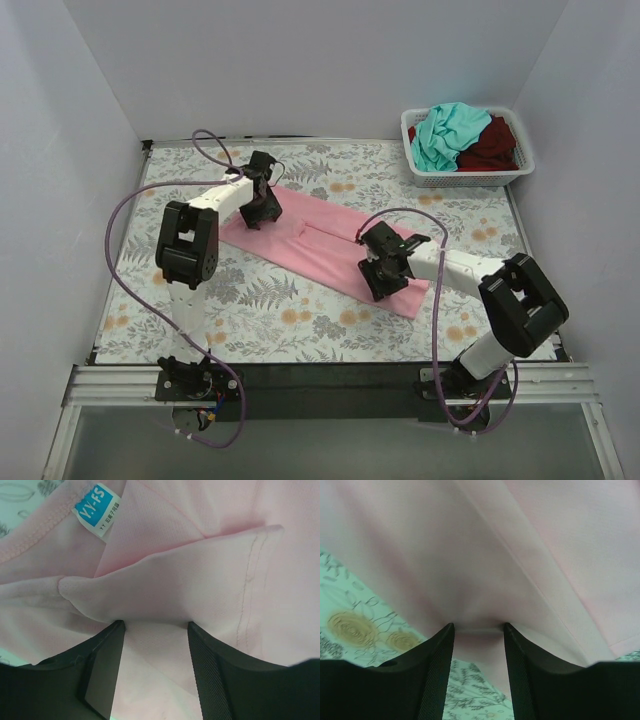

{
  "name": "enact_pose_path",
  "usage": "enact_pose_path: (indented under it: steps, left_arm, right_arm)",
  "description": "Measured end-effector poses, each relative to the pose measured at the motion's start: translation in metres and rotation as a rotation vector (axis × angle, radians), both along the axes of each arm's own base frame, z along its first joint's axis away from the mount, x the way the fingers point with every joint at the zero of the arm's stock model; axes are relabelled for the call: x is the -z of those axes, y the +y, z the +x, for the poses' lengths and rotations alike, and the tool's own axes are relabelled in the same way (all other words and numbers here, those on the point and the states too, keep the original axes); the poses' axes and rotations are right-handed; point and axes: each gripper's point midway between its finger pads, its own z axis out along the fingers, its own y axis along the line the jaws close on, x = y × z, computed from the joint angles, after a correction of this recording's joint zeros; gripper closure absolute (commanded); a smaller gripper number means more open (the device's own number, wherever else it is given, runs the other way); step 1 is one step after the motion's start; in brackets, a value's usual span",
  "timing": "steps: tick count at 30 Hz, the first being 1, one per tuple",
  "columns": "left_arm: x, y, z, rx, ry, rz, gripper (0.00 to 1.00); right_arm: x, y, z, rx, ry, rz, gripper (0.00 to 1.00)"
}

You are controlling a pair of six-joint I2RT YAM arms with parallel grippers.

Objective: Fold and stack the t-shirts
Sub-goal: Fold the tshirt

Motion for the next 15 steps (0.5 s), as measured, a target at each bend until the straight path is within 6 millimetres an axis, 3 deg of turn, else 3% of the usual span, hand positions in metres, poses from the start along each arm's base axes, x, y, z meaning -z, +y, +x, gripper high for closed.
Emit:
enact_pose_path:
  steps: [6, 9, 12, 15]
  left_arm:
    - [-0.001, -0.01, 0.029, 0.088, -0.037, 0.016, 0.38]
    - [-0.001, -0.019, 0.039, 0.152, -0.057, 0.018, 0.37]
    - [-0.002, -0.031, 0.049, 0.217, -0.087, 0.025, 0.36]
    - [-0.004, -0.043, 0.054, 0.271, -0.116, 0.03, 0.34]
  right_arm:
    - [-0.003, 0.051, -0.067, -0.197, 0.135, 0.047, 0.48]
    - [-0.005, 0.088, -0.101, -0.33, 0.206, 0.061, 0.48]
    - [-0.007, 0.116, -0.121, -0.419, 0.251, 0.077, 0.47]
    - [-0.009, 0.133, -0.127, -0.462, 0.272, 0.09, 0.46]
